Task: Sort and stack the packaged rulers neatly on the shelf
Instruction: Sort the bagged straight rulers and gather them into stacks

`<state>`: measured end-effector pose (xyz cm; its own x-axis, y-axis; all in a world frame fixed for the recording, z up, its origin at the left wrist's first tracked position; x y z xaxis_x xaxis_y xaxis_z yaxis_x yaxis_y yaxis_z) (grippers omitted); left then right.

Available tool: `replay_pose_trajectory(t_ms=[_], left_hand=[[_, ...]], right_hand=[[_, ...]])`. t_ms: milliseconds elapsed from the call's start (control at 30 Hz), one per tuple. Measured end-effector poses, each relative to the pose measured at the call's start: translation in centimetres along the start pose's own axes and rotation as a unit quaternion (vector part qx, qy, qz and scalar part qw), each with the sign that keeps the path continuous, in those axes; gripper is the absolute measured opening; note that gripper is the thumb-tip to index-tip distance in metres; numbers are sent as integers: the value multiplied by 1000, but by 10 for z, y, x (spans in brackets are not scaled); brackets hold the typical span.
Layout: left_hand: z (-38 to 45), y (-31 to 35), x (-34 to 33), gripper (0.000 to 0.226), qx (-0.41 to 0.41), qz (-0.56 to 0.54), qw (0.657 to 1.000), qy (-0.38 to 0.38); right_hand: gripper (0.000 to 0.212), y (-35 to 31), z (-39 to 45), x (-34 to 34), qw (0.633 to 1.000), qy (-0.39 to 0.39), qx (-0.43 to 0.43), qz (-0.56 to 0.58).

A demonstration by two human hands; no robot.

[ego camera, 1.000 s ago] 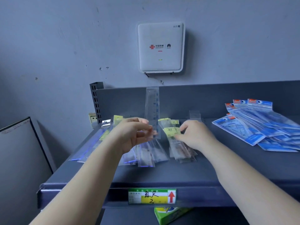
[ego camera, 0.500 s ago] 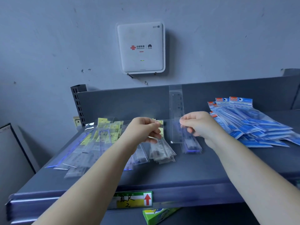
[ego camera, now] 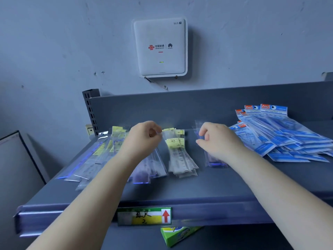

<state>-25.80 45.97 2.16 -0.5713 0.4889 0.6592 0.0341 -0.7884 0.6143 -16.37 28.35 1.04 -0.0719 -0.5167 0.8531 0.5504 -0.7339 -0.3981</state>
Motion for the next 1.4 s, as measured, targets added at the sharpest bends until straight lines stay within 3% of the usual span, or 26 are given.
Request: replay_pose_trajectory(t_ms=[167,400,533,633,833,1000,1067,1133,1233,1400], left_hand=[[-22,-51,45,10,34,117,990,67],[-44,-131,97,20,160,176,969,68],[-46,-154,111,32,197,270,942,21],[-42,-170,115,35,233,301,924,-42],[-38,-189,124,49,241,247,938,-40],[-33,-190,129,9,224,167,960,31],[-31,-188,131,12,215,137,965,58],[-30,-189,135,14,217,95,968,84],[-33,-182,139,17,239,-39,964,108],[-42,-147,134,20,241,-286,921,108]], right_hand=[[9,-66,-6,-12,995,-40,96,7],[18,-141,-10,-45,983,-116,126,71],[43,-168,-12,-64,982,-141,126,13],[39,-176,-9,-76,978,-172,109,-40],[52,-180,-4,-86,976,-200,54,-74],[47,-176,-1,-88,978,-202,26,-38],[48,-176,-1,-91,983,-178,26,-30],[36,-175,-1,-93,989,-142,33,-17],[19,-171,3,-92,992,-85,28,88],[11,-160,1,-71,955,-12,19,295]])
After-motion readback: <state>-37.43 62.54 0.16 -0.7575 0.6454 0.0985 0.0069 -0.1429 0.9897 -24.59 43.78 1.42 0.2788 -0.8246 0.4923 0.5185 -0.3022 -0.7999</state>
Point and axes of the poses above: each hand's wrist, its own z-axis towards the middle knuckle, its own x-axis out of the back of the hand, y = z × x, the point moved 3 cm from there along z, towards the middle knuckle
